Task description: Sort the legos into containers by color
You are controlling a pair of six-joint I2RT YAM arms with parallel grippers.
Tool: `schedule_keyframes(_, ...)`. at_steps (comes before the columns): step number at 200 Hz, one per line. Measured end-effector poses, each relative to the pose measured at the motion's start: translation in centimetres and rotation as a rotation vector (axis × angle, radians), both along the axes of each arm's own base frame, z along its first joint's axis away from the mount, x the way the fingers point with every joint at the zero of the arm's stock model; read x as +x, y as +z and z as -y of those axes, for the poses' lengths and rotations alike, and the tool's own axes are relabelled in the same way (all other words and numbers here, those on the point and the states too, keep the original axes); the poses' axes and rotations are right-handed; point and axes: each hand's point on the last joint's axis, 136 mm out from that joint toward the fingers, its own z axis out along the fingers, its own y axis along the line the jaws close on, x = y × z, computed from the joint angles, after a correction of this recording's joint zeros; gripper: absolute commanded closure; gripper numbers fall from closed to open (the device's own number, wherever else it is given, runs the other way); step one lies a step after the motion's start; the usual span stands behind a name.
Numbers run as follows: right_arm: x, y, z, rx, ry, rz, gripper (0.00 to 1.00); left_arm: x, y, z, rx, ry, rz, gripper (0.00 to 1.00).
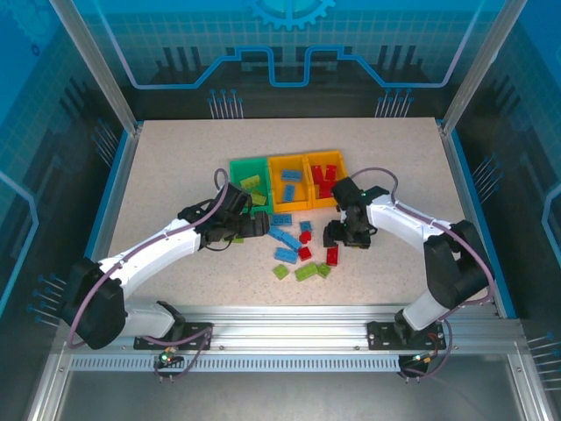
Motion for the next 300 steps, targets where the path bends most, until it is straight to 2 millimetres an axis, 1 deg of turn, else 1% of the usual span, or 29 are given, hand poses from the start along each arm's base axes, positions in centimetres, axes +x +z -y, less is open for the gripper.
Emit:
schedule_keyframes(16, -0.1, -0.2, -0.1, 0.002, -0.009, 0.0, 0.3, 0.0, 0.0, 0.0, -0.002, 0.003, 0.0, 0.01)
schedule_keyframes(42, 0.1, -0.3, -1.0, 0.018, -0.002, 0.014, 0.3, 0.0, 0.0, 0.0, -0.004, 0.006, -0.001, 0.01)
schedule_keyframes(72, 0.0, -1.1, -1.6, 0.015, 0.004, 0.001, 0.31, 0.0, 0.0, 0.0, -0.007, 0.012, -0.004, 0.01)
schedule_keyframes(84, 0.0, -1.4, -1.8, 0.014, 0.007, -0.005, 0.33, -0.1, -0.1, 0.0, -0.008, 0.015, -0.006, 0.01)
schedule_keyframes(96, -0.1, -1.9, -1.8, 0.008, 0.006, -0.018, 0.37, -0.1, -0.3, -0.1, -0.006, 0.015, -0.008, 0.01)
schedule_keyframes(127, -0.5, -3.4, -1.5, -0.026, 0.004, -0.063, 0.54, -0.3, -0.5, -0.2, -0.003, 0.015, -0.013, 0.01)
schedule_keyframes(155, -0.4, -3.5, -1.3, -0.042, 0.008, -0.066, 0.69, -0.4, -0.5, -0.2, -0.004, 0.015, -0.012, 0.01)
schedule_keyframes(189, 0.4, -2.8, -1.2, -0.06, 0.012, -0.043, 0.71, -0.4, -0.5, -0.2, -0.003, 0.015, -0.013, 0.01)
schedule_keyframes(202, 0.9, -2.0, -1.4, -0.063, 0.018, -0.031, 0.72, -0.4, -0.5, -0.2, -0.003, 0.016, -0.013, 0.01)
schedule_keyframes(211, 1.7, -1.1, -1.7, -0.057, 0.022, -0.009, 0.72, -0.4, -0.5, -0.2, -0.003, 0.016, -0.012, 0.01)
schedule_keyframes(223, 3.5, 0.7, -2.4, -0.031, 0.024, 0.039, 0.72, -0.3, -0.5, -0.3, -0.001, 0.018, -0.01, 0.01)
schedule_keyframes(244, 7.7, 4.8, -3.2, 0.045, 0.002, 0.155, 0.71, -0.3, -0.4, -0.4, 0.002, 0.02, -0.008, 0.01)
schedule_keyframes(258, 10.8, 7.7, -2.9, 0.089, -0.033, 0.235, 0.71, -0.4, -0.4, -0.4, 0.001, 0.019, -0.008, 0.01)
schedule_keyframes(267, 12.8, 9.1, -2.4, 0.109, -0.059, 0.277, 0.71, -0.4, -0.3, -0.4, -0.001, 0.019, -0.007, 0.01)
schedule_keyframes(276, 14.7, 10.0, -2.0, 0.122, -0.086, 0.305, 0.71, -0.4, -0.3, -0.4, -0.001, 0.019, -0.006, 0.01)
schedule_keyframes(284, 16.3, 10.3, -1.7, 0.133, -0.106, 0.319, 0.71, -0.4, -0.3, -0.4, -0.001, 0.019, -0.006, 0.01)
schedule_keyframes(300, 19.3, 9.9, -1.4, 0.142, -0.129, 0.32, 0.7, -0.5, -0.4, -0.4, 0.002, 0.019, -0.011, 0.01)
